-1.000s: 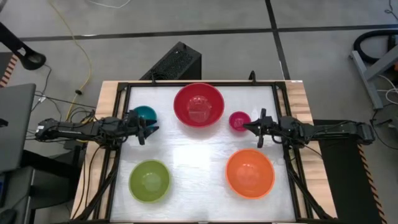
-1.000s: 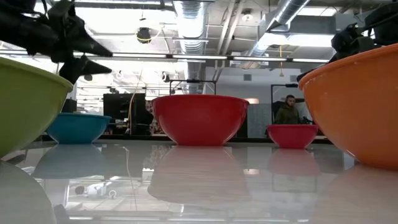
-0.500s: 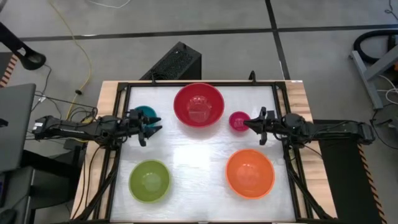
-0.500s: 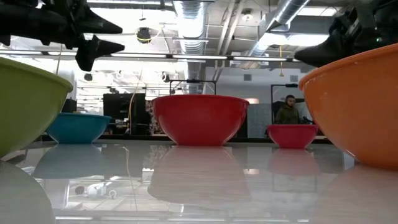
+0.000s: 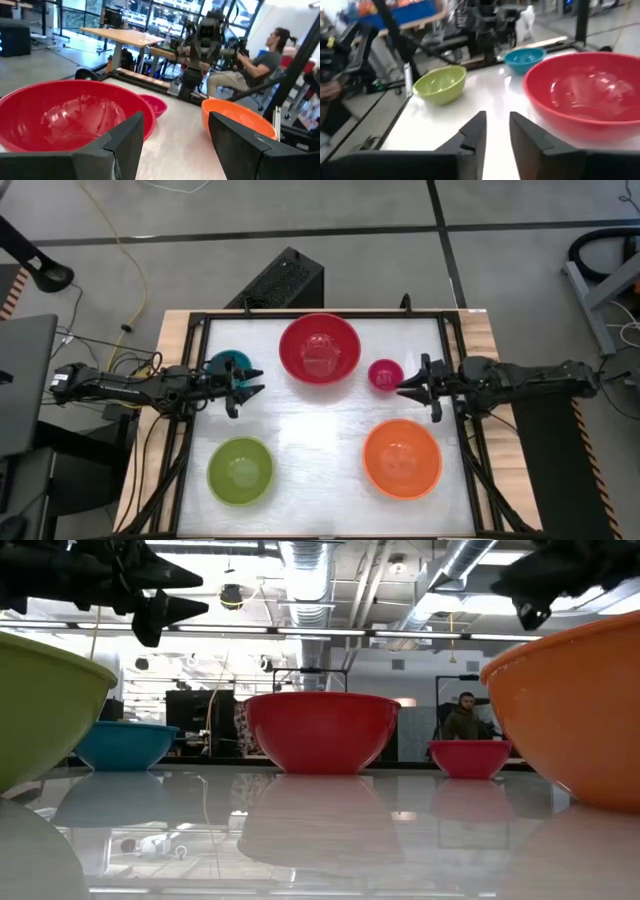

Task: Nest bowls inside each other
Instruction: Stack the orange bowl on top of the red bowl

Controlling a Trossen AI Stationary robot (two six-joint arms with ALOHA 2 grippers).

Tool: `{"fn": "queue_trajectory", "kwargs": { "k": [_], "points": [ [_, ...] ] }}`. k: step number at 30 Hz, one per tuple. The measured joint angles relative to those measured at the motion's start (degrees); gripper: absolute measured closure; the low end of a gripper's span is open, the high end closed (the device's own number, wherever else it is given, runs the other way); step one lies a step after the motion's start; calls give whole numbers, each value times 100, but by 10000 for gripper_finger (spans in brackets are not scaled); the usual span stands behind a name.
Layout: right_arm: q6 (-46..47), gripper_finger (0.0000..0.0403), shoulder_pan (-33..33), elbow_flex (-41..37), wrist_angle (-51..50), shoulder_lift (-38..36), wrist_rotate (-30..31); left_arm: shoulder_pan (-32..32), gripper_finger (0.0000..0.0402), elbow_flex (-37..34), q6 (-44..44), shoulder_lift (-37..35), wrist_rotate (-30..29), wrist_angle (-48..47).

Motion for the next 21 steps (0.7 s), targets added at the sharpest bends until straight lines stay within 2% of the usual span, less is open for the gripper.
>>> {"fn": "queue_trajectory", "kwargs": {
  "k": [9, 13, 21],
  "points": [
    [244, 185, 755, 1499, -2220, 934, 3, 0, 189, 0, 149, -1, 10, -37],
    [470, 176, 899, 2164, -2982, 1463, 22, 0, 203, 0, 232, -1, 52, -38],
    [1049, 179, 1146, 3140, -4475, 2752, -17, 2, 280, 0, 319, -8, -18, 89]
  ]
}}
